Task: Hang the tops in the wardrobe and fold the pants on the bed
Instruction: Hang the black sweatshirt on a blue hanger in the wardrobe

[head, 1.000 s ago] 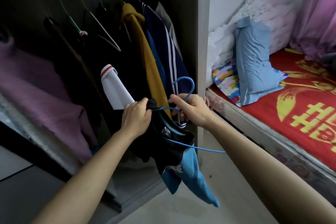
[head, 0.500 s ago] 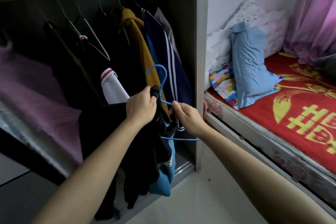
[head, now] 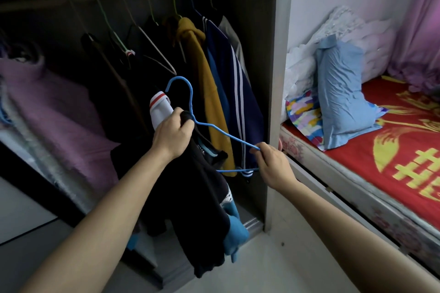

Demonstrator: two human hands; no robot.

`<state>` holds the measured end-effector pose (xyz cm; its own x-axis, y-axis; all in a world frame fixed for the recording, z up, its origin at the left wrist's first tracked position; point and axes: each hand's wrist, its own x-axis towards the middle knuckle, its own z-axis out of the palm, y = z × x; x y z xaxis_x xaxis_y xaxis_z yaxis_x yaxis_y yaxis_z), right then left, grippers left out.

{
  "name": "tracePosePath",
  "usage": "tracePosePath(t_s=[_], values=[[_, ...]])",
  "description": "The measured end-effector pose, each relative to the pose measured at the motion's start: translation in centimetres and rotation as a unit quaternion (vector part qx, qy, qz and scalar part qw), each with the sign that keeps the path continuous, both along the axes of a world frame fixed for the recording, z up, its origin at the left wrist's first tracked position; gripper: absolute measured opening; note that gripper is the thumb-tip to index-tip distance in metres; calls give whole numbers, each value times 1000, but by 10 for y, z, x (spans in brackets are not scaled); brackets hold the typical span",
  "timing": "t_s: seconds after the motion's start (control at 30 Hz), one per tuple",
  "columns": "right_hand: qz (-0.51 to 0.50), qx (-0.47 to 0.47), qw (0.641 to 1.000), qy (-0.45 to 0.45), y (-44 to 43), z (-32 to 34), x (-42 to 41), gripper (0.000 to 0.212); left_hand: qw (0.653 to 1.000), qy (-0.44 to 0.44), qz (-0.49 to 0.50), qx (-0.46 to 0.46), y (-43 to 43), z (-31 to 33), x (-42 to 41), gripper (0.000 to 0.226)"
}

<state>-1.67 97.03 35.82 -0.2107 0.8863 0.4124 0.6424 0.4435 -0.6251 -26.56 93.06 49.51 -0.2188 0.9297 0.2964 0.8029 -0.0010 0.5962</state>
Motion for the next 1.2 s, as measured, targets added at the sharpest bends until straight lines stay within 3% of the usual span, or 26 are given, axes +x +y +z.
tracePosePath(t_s=[0.07, 0.1, 0.17, 0.2, 0.27, 0.37, 0.43, 0.5, 0.57, 0.67, 0.77, 0.9, 1.03, 1.1, 1.2], values=[[-3, 5, 1000, 6, 2, 3, -1, 17, 999, -13, -24, -27, 1, 0, -3, 25], [-4, 3, 1000, 12, 4, 4, -2, 17, 999, -18, -22, -38, 1, -1, -3, 43], [-1, -13, 999, 35, 5, 7, -3, 16, 998, -6, 43, -36, 1, -3, 3, 84], [2, -24, 998, 55, 4, 7, -5, 15, 996, 12, 87, -15, 2, -5, 6, 86], [-17, -31, 995, 93, 0, 7, -10, 36, 989, 17, 138, 54, 6, -6, 11, 49], [-110, -55, 971, 205, -7, -1, -14, 72, 985, -5, 146, 96, 10, 2, 15, 38], [-165, -128, 909, 361, -3, -4, -10, 70, 982, -36, 134, 125, 12, 9, 16, 37], [-182, -222, 864, 413, 3, -11, -6, 55, 978, -62, 129, 154, 14, 16, 18, 36], [-121, -284, 887, 343, 6, -17, -6, 45, 974, -87, 124, 169, 17, 21, 22, 34], [-7, -306, 910, 279, 3, -13, -20, 44, 972, -100, 111, 183, 19, 24, 30, 36], [23, -265, 941, 210, 0, -5, -33, 59, 971, -108, 103, 185, 22, 23, 31, 37], [51, -276, 952, 126, -3, -5, -36, 55, 972, -115, 103, 178, 23, 19, 29, 38], [43, -214, 974, 60, -2, -8, -42, 24, 970, -132, 107, 173, 22, 11, 26, 39], [9, -192, 981, 32, 0, -10, -45, 28, 971, -137, 108, 164, 22, 8, 22, 38], [-77, -219, 970, 72, 9, -8, -36, 24, 973, -110, 116, 165, 23, 6, 8, 34]])
